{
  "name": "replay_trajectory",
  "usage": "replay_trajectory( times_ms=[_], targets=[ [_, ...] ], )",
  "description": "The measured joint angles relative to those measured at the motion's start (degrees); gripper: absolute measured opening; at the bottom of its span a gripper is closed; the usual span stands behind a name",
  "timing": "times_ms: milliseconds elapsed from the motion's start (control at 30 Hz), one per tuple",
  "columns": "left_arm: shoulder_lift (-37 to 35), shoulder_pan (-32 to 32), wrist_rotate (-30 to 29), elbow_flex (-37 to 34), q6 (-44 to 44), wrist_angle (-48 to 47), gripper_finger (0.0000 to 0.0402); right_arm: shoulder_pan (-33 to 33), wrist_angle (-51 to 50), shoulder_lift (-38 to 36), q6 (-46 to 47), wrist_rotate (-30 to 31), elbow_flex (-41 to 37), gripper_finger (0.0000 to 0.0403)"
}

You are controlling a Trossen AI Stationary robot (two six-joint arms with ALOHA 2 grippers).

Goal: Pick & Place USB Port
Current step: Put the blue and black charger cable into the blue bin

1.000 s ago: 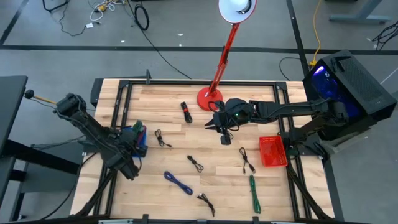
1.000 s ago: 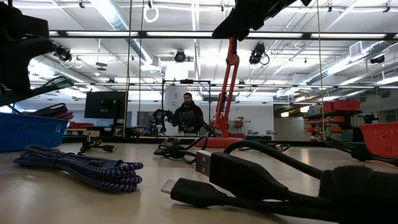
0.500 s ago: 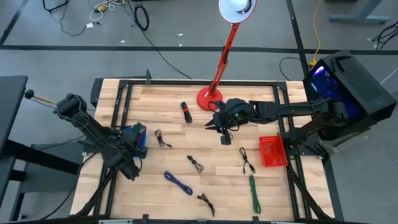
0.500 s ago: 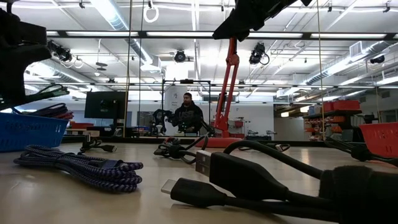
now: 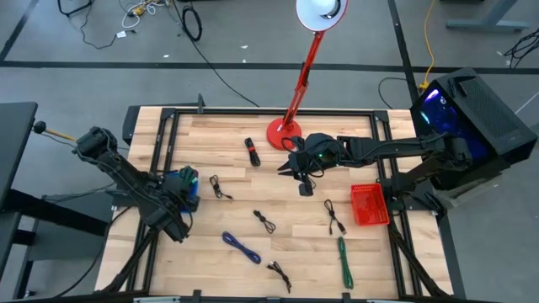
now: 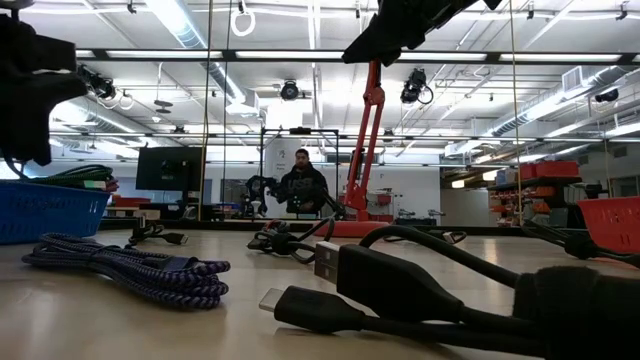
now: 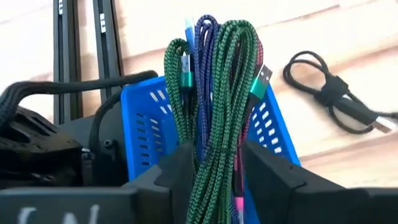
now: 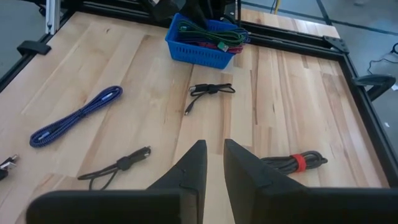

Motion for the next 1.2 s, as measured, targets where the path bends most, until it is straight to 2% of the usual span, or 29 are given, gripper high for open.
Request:
replay_trajectory(
  times_ms=[100,167,267,433,533,633,733,900,1100,1200],
  targets=[
    [-0.01,0.28,-2.78,0.21,-0.16,-1.09,0.0159,-0.02,-0.02,0.00,-0.16,0.00,0.00,0.0055],
    [-0.34,0.31,-6.79,1.21,0.65,-2.90,0.0162,0.00,-0.19,0.00,-0.60,0.00,0.00,0.0055],
    [-1.08,0.31,-12.53,4.81,5.96,-3.69,0.0160,-0.01,-1.03,0.00,-0.44,0.01,0.00,0.0055],
    [-1.33,-0.14,-14.99,14.87,32.21,2.93,0.0157,0.00,-1.79,0.00,-0.18,0.00,0.00,0.0055],
    [-1.14,0.60,-15.94,20.06,55.39,16.42,0.0156,-0.02,-1.66,0.00,0.54,0.01,0.00,0.0055],
    [1.10,2.93,-10.73,22.62,81.51,32.20,0.0156,0.00,-1.40,0.00,0.72,0.02,0.00,0.0055],
    [4.43,5.42,-5.14,24.26,96.39,39.56,0.0156,-0.02,-0.39,0.00,2.24,0.02,0.00,0.0055],
    [9.74,9.23,1.92,26.16,102.62,36.51,0.0156,0.00,-0.33,0.00,4.96,-0.07,0.00,0.0055],
    [15.70,11.80,13.77,26.25,107.82,37.03,0.0156,0.00,-1.57,0.00,7.21,-0.57,0.00,0.0055],
    [17.90,12.39,16.79,26.25,109.30,37.20,0.0156,0.00,-1.57,0.00,7.19,-0.56,0.00,0.0055]
  ],
)
